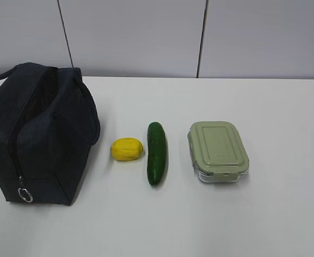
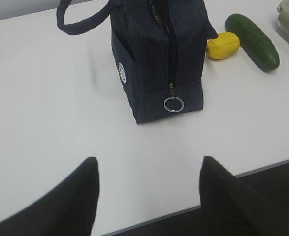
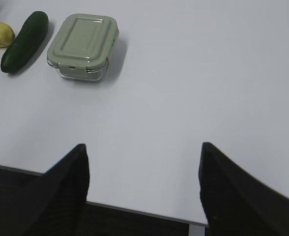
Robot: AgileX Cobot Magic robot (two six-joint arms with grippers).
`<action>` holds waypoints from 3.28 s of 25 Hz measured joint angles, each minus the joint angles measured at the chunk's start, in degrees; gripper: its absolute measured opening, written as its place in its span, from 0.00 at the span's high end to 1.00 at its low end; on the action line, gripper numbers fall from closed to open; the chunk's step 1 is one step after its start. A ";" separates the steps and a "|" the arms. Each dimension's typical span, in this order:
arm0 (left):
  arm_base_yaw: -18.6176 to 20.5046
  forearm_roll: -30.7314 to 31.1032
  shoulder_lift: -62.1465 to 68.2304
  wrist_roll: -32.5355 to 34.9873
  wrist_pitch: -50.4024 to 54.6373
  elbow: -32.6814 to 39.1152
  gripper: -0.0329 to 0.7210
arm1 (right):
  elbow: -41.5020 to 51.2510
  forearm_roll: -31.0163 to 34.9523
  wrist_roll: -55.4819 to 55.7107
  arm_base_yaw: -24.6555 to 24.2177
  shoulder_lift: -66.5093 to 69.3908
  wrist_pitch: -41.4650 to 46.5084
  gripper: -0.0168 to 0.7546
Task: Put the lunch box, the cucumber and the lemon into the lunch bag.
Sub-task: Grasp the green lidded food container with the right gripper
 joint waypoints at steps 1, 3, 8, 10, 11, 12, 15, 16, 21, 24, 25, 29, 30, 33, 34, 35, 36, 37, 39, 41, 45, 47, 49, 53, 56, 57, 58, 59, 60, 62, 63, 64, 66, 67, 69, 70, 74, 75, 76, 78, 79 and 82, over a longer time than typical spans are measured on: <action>0.00 0.00 0.00 0.00 0.00 0.00 0.36 | 0.00 0.00 0.00 0.00 0.00 0.00 0.31; 0.00 0.00 0.00 0.00 0.00 0.00 0.36 | 0.00 0.00 0.00 0.00 0.00 0.00 0.31; 0.00 0.00 0.00 0.00 0.00 0.00 0.36 | 0.00 0.00 0.00 0.00 0.00 -0.10 0.31; 0.00 -0.09 0.00 0.00 0.00 0.00 0.36 | 0.00 0.00 0.00 0.00 0.00 -0.10 0.31; 0.00 -0.14 0.00 0.00 0.00 0.00 0.36 | 0.00 0.00 0.00 0.00 0.00 -0.10 0.31; 0.00 -0.24 0.00 0.00 0.00 0.00 0.36 | 0.00 0.00 0.00 0.00 0.00 -0.10 0.31; 0.00 -0.79 0.00 0.00 0.00 0.00 0.36 | 0.00 0.00 0.00 0.00 0.00 -0.10 0.31; 0.00 -0.88 0.00 0.00 0.00 0.00 0.36 | 0.00 0.00 0.00 0.00 0.00 -0.10 0.31; 0.00 -1.01 0.00 0.00 0.00 0.00 0.36 | 0.00 0.00 0.00 0.00 0.00 -0.10 0.31; 0.00 -1.01 0.00 0.00 0.00 0.00 0.36 | 0.00 0.00 0.00 0.00 0.00 -0.10 0.31; 0.00 -1.01 0.00 0.00 0.00 0.00 0.36 | 0.00 0.00 0.00 0.00 0.00 -0.10 0.31; 0.00 -0.54 0.00 0.00 0.00 0.00 0.36 | 0.00 0.00 0.00 0.00 0.00 -0.10 0.31; 0.00 -0.27 0.00 0.00 0.00 0.00 0.36 | 0.00 0.00 0.00 0.00 0.00 -0.10 0.31; 0.00 0.18 0.00 0.00 0.00 0.00 0.36 | 0.00 0.00 0.00 0.00 0.00 -0.10 0.31; 0.00 0.22 0.00 0.00 0.00 0.00 0.36 | 0.00 0.00 0.00 0.00 0.00 -0.10 0.31; 0.00 0.31 0.00 0.00 0.00 0.00 0.36 | 0.00 0.00 0.00 0.00 0.00 -0.10 0.31; 0.00 0.31 0.00 0.00 0.00 0.00 0.36 | 0.00 0.00 0.00 0.00 0.00 -0.10 0.31; 0.00 0.31 0.00 0.00 0.00 0.00 0.36 | 0.00 0.00 0.00 0.00 0.00 -0.10 0.31; 0.00 0.31 0.00 0.00 0.00 0.00 0.36 | 0.00 0.00 0.00 0.00 0.00 -0.10 0.31; 0.00 0.34 0.00 0.00 0.00 0.00 0.36 | 0.00 0.00 0.00 0.00 0.00 -0.10 0.31; 0.00 0.94 0.00 0.00 0.00 0.00 0.36 | 0.00 0.00 0.00 0.00 0.00 -0.10 0.31; 0.00 1.31 0.00 0.00 0.00 0.00 0.36 | 0.00 0.00 0.00 0.00 0.00 -0.10 0.31; 0.00 1.63 0.00 0.00 0.00 0.00 0.36 | 0.00 0.00 0.00 0.00 0.00 -0.10 0.31; 0.00 1.66 0.00 0.00 0.00 0.00 0.36 | -0.91 1.42 0.21 0.00 0.00 -0.10 0.31; 0.00 1.66 0.00 0.00 0.00 0.08 0.36 | -1.40 5.78 2.40 0.00 0.00 -0.10 0.31; 0.00 1.66 0.00 0.00 0.00 0.08 0.36 | -1.40 7.77 2.83 0.00 0.00 -0.10 0.31; 0.00 1.66 0.00 0.00 0.00 0.08 0.36 | -1.40 9.63 3.04 0.00 0.46 -0.10 0.31; 0.00 1.66 0.00 0.00 0.00 0.08 0.36 | -1.40 11.31 3.26 0.00 1.22 -0.21 0.31; 0.00 1.66 0.00 0.00 0.00 0.08 0.36 | -1.40 12.60 3.26 0.00 2.52 -0.40 0.32; 0.00 1.66 0.00 0.00 0.00 0.08 0.36 | -1.40 15.55 3.26 0.00 5.49 -1.65 0.33; 0.00 1.66 0.00 0.00 0.00 0.08 0.36 | -1.40 17.03 2.99 0.00 7.33 -2.26 0.34; 0.00 1.66 0.00 0.00 0.00 0.08 0.36 | -1.40 18.30 2.71 0.00 8.95 -2.94 0.34; 0.00 1.66 0.00 0.00 0.00 0.08 0.36 | -1.40 21.45 1.86 0.00 13.06 -4.55 0.34; 0.00 1.66 0.00 0.00 0.00 0.08 0.36 | -1.40 22.82 0.92 0.00 15.23 -5.38 0.34; 0.00 1.66 0.00 0.00 0.00 0.08 0.36 | -1.40 26.48 -1.34 0.00 19.40 -6.91 0.34; 0.00 1.66 0.00 0.00 0.00 0.08 0.36 | -1.40 28.52 -2.90 0.00 21.79 -7.40 0.34; 0.00 1.66 0.00 0.00 0.00 0.08 0.36 | -1.40 36.10 -9.98 0.00 30.90 -9.29 0.34; 0.00 1.66 0.00 0.00 0.00 0.08 0.36 | -1.40 37.91 -12.04 0.00 33.18 -9.79 0.34; 0.00 1.66 0.00 0.00 0.00 0.08 0.36 | -1.40 39.78 -14.06 0.00 35.05 -10.20 0.34; 0.00 1.66 0.00 0.00 0.00 0.08 0.36 | -1.53 42.64 -17.54 0.00 39.02 -10.62 0.34; 0.00 1.66 0.00 0.00 0.00 0.08 0.36 | -1.92 43.57 -18.95 0.00 41.16 -10.70 0.34; 0.00 1.66 0.00 0.00 0.00 0.08 0.36 | -4.29 45.44 -23.03 0.00 47.21 -10.83 0.34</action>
